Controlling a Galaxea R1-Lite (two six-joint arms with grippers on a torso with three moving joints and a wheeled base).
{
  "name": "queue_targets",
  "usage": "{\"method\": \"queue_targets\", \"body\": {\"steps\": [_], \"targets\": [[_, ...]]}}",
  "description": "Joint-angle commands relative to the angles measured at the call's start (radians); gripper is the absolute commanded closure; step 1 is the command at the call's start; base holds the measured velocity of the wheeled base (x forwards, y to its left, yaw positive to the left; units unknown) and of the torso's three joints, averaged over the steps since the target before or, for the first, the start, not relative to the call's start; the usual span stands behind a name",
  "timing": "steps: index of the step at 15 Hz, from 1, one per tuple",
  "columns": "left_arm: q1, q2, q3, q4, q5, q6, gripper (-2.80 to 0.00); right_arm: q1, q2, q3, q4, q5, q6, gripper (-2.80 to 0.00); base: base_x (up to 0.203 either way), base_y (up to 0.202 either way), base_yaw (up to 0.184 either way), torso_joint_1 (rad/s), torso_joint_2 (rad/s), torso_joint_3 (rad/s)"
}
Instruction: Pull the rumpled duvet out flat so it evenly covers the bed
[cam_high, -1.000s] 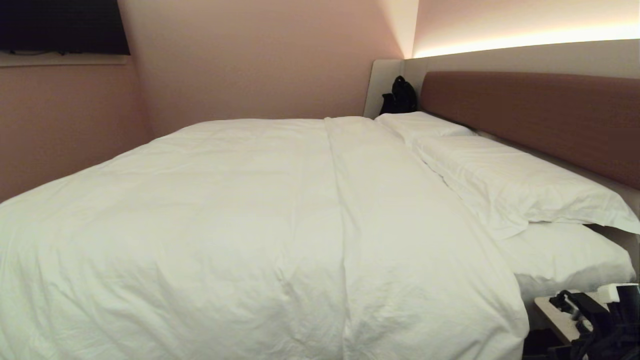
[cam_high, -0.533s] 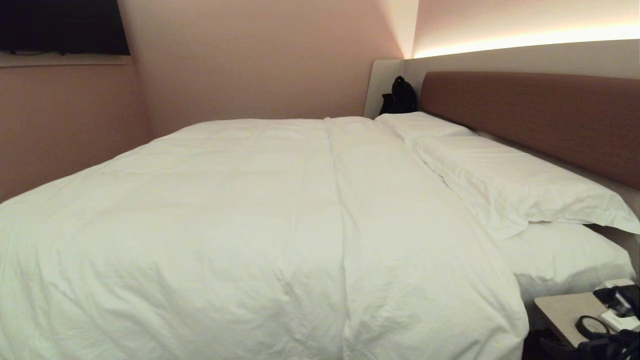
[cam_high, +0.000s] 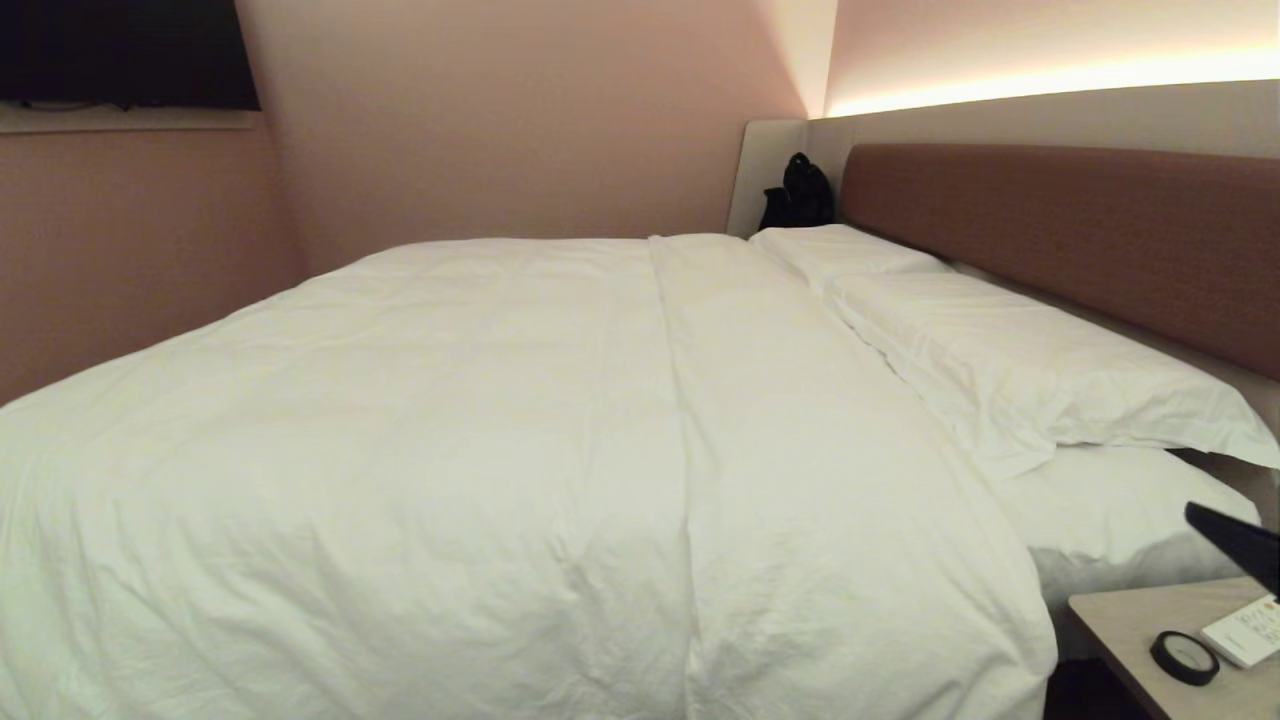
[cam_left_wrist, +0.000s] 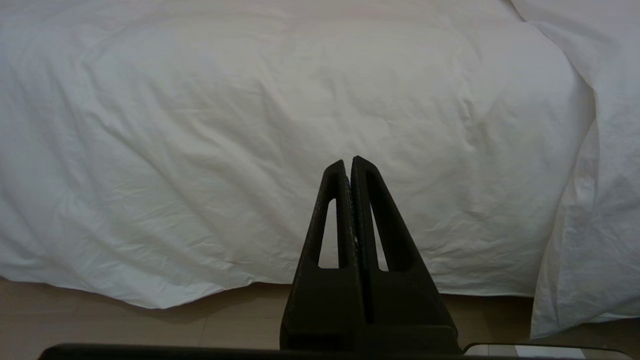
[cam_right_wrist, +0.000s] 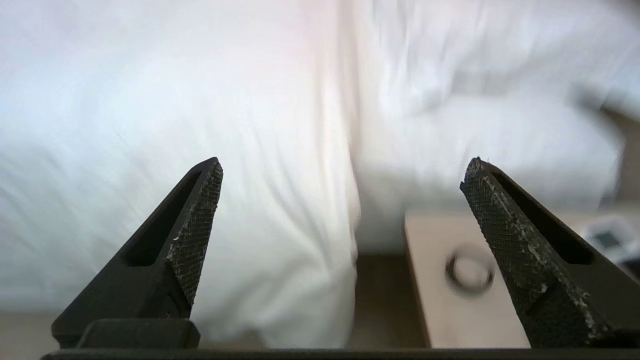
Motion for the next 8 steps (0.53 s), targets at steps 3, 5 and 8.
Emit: {"method": "queue_targets", "body": {"steps": [3,5,8], "targets": [[0.0,0.001,-0.001,0.001,0.0,0.0,0.0,0.002,-0.226,-0.077,0.383,0.032,0.036,-2.8,0.0,0.0,0.0,0.0,0.0,0.0],[0.0,0.001,-0.002,0.001,0.0,0.0,0.0,0.007,-0.308,-0.091,0.418,0.034,0.039,-2.8,0.0,0.0,0.0,0.0,0.0,0.0],[0.0,0.001,-0.001,0.001,-0.001,0.0,0.0,0.013,-0.376,-0.123,0.491,0.034,0.042,-2.8,0.0,0.0,0.0,0.0,0.0,0.0]]}}
